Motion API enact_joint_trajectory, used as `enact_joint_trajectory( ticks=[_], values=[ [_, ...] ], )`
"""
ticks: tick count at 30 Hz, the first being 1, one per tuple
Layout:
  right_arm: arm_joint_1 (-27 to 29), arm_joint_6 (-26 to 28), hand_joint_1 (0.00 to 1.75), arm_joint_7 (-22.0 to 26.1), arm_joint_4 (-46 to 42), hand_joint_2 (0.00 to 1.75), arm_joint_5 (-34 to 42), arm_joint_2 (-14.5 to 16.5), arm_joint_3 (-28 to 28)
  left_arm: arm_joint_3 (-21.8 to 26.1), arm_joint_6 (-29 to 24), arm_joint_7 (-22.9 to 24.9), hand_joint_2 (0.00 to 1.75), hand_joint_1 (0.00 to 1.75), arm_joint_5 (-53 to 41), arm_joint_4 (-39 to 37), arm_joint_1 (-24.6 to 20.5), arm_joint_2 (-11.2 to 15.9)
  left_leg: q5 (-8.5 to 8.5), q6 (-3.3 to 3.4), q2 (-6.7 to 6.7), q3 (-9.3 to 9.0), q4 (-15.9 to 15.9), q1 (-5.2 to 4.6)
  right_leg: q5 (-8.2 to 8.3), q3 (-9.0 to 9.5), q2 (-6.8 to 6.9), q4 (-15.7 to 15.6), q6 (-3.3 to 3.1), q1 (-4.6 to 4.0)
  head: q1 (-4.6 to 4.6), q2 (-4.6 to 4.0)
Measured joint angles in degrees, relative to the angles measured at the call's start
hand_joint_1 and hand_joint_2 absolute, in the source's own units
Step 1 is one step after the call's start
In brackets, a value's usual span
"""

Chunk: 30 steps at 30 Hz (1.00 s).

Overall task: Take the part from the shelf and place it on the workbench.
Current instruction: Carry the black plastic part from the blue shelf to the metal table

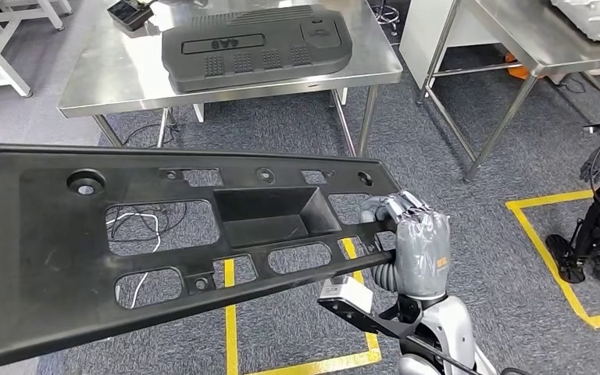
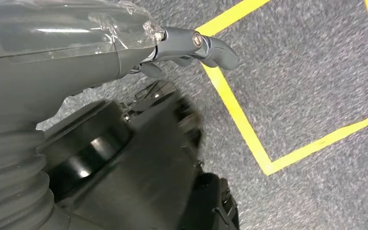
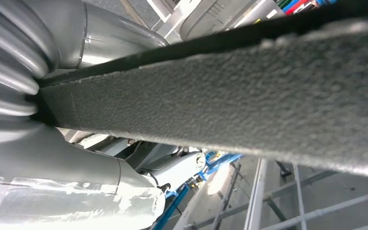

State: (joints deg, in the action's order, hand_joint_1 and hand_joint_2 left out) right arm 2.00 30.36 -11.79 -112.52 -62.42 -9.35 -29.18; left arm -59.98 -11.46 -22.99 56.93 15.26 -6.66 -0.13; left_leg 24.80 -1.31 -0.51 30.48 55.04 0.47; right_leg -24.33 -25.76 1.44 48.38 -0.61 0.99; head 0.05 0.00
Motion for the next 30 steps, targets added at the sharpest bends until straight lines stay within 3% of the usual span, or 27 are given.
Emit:
enact_joint_trajectory(
  ticks=[2, 6, 8, 10, 11, 12, 13, 15, 17, 19, 21, 22, 27, 30],
  values=[
    [-0.01, 0.0, 1.75, -0.03, 0.0, 1.75, -0.02, 0.0, -0.01, 0.0, 0.03, -0.02, 1.75, 0.0, -0.01, 0.01, -0.1, 0.0, -2.08, 0.65, -0.92, -2.56, -5.74, -0.33, -0.37, 0.24, 0.09, 0.1, 0.54, -0.13, -0.21, 0.0],
    [-0.05, 0.0, 1.75, -0.18, -0.04, 1.75, -0.13, 0.0, -0.02, 0.0, 0.13, -0.03, 1.75, 0.0, 0.01, 0.21, -0.07, 0.01, -2.17, 1.71, -0.73, -2.82, -6.68, -0.24, -1.74, 0.09, 0.04, 1.18, 1.75, -0.09, -0.15, 0.0],
    [-0.1, -0.02, 1.75, -0.36, -0.09, 1.75, -0.02, 0.0, -0.03, 0.01, 0.17, -0.04, 1.75, 0.0, 0.07, 0.4, -0.13, 0.05, -2.29, 2.18, -0.55, -3.1, -7.04, 0.01, -5.29, -2.69, -0.52, 7.25, 2.2, -0.04, 0.28, 0.0],
    [-0.09, -0.2, 1.75, -0.63, -0.09, 1.75, 1.18, 0.0, -0.05, 0.02, 0.17, -0.05, 1.75, 0.0, 0.15, 0.52, -0.16, 0.08, -2.17, 2.53, -0.44, -3.18, -7.03, -0.11, -9.26, -7.5, -0.82, 16.6, 2.36, -0.09, 0.89, 0.0],
    [-0.05, -0.37, 1.75, -0.79, -0.08, 1.75, 2.4, 0.0, -0.07, 0.02, 0.19, -0.05, 1.75, 0.0, 0.18, 0.61, -0.12, 0.08, -2.08, 2.63, -0.34, -3.26, -7.01, -0.17, -9.97, -9.34, -0.84, 19.81, 2.34, -0.09, 1.12, 0.0],
    [-0.03, -0.57, 1.75, -0.96, -0.08, 1.75, 4.02, 0.0, -0.08, 0.02, 0.19, -0.05, 1.75, 0.0, 0.26, 0.68, -0.07, 0.08, -1.98, 2.65, -0.17, -3.41, -7.0, -0.21, -9.4, -10.11, -0.87, 20.71, 2.25, -0.1, 1.33, 0.0],
    [-0.02, -0.74, 1.75, -1.07, -0.07, 1.75, 6.01, 0.0, -0.09, 0.02, 0.2, -0.05, 1.75, 0.0, 0.35, 0.74, -0.03, 0.09, -1.85, 2.62, 0.04, -3.62, -6.98, -0.23, -7.72, -9.78, -0.95, 19.26, 2.09, -0.1, 1.6, 0.0],
    [-0.04, -0.85, 1.75, -1.02, -0.07, 1.75, 10.21, 0.0, -0.09, 0.02, 0.25, -0.05, 1.75, 0.0, 0.54, 0.84, -0.03, 0.08, -1.51, 2.34, 0.41, -4.08, -6.95, -0.27, -2.62, -6.35, -1.62, 10.82, 1.51, -0.18, 2.16, 0.0],
    [-0.04, -0.51, 1.75, -0.73, -0.06, 1.75, 13.8, 0.04, -0.09, 0.02, 0.35, -0.03, 1.75, 0.0, 0.61, 0.93, -0.09, 0.07, -1.04, 1.86, 0.73, -4.2, -6.63, -0.46, 0.53, -3.41, -2.3, 3.39, 1.0, -0.29, 2.58, 0.0],
    [0.13, 0.2, 1.75, -0.51, -0.02, 1.75, 15.87, 0.08, -0.08, 0.02, 0.42, 0.03, 1.75, 0.0, 0.62, 0.96, -0.09, 0.08, -0.59, 2.39, 0.88, -4.14, -6.26, -0.7, 1.11, -2.58, -2.29, 1.12, 1.15, -0.27, 2.32, 0.0],
    [0.28, 0.72, 1.75, -0.37, 0.02, 1.75, 16.67, 0.08, -0.08, 0.02, 0.42, 0.12, 1.75, 0.0, 0.63, 0.96, -0.06, 0.09, -0.5, 3.39, 0.88, -4.2, -6.31, -0.74, 1.18, -2.49, -2.23, 1.0, 1.33, -0.34, 1.72, 0.0],
    [0.3, 0.81, 1.75, -0.32, 0.02, 1.75, 16.83, 0.08, -0.07, 0.02, 0.42, 0.15, 1.75, 0.0, 0.63, 0.97, -0.08, 0.09, -0.61, 3.58, 0.88, -4.23, -6.43, -0.69, 1.2, -2.48, -2.26, 0.94, 1.22, -0.46, 1.51, 0.0],
    [0.3, 1.31, 1.75, -0.4, 0.02, 1.75, 15.76, 0.09, -0.07, 0.02, 0.31, 0.3, 1.75, 0.0, 0.62, 1.08, -0.1, 0.09, -0.89, 2.88, 0.88, -4.4, -6.95, -0.4, 1.11, -2.48, -2.27, 0.91, 0.82, -0.82, 0.89, 0.0],
    [0.3, 2.12, 1.75, -0.85, 0.02, 1.75, 14.0, 0.09, -0.07, 0.02, 0.2, 0.51, 1.75, 0.0, 0.6, 1.23, -0.13, 0.09, -0.94, 1.58, 0.88, -4.52, -7.31, -0.3, 1.06, -2.49, -2.27, 0.91, 0.68, -0.84, 0.79, 0.0]
  ],
)
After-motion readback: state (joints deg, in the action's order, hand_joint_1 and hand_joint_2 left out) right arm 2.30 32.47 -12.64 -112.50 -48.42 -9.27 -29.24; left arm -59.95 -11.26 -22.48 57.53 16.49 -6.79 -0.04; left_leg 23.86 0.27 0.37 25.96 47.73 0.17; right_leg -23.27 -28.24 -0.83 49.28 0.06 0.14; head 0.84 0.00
